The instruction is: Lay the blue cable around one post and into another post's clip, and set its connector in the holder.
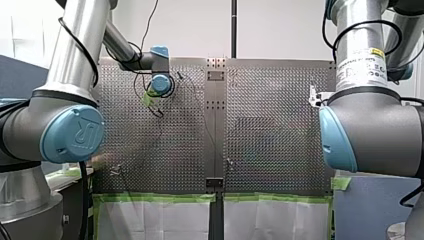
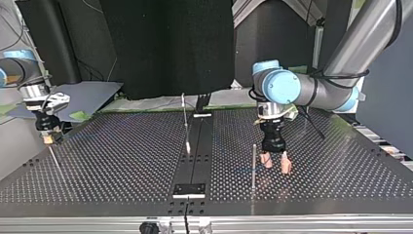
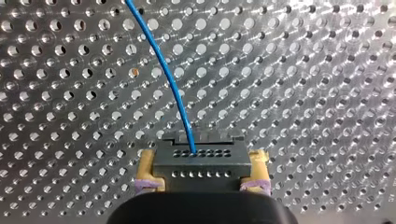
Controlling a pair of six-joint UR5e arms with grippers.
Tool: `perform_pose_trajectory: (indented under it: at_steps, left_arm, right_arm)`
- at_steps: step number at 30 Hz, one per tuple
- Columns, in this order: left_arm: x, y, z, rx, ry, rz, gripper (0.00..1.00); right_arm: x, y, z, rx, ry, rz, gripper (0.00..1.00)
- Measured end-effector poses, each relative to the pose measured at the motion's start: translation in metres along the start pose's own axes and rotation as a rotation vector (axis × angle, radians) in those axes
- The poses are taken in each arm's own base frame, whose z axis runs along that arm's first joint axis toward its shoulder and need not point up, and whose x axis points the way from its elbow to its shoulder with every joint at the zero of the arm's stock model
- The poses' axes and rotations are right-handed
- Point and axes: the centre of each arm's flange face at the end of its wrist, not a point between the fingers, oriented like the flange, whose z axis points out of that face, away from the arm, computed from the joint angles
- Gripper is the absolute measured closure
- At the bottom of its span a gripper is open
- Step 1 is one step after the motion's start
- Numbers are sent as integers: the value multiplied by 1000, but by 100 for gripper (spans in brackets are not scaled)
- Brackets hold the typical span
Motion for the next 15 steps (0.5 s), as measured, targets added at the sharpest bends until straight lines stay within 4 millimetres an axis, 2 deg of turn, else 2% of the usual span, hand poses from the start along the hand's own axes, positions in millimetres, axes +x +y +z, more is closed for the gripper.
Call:
perform_pose_trajectory:
  at_steps: [15]
  left_arm:
    - [-1, 1, 1, 1, 0, -2, 2]
  right_arm:
    - [-1, -4, 4, -6, 12, -5, 100]
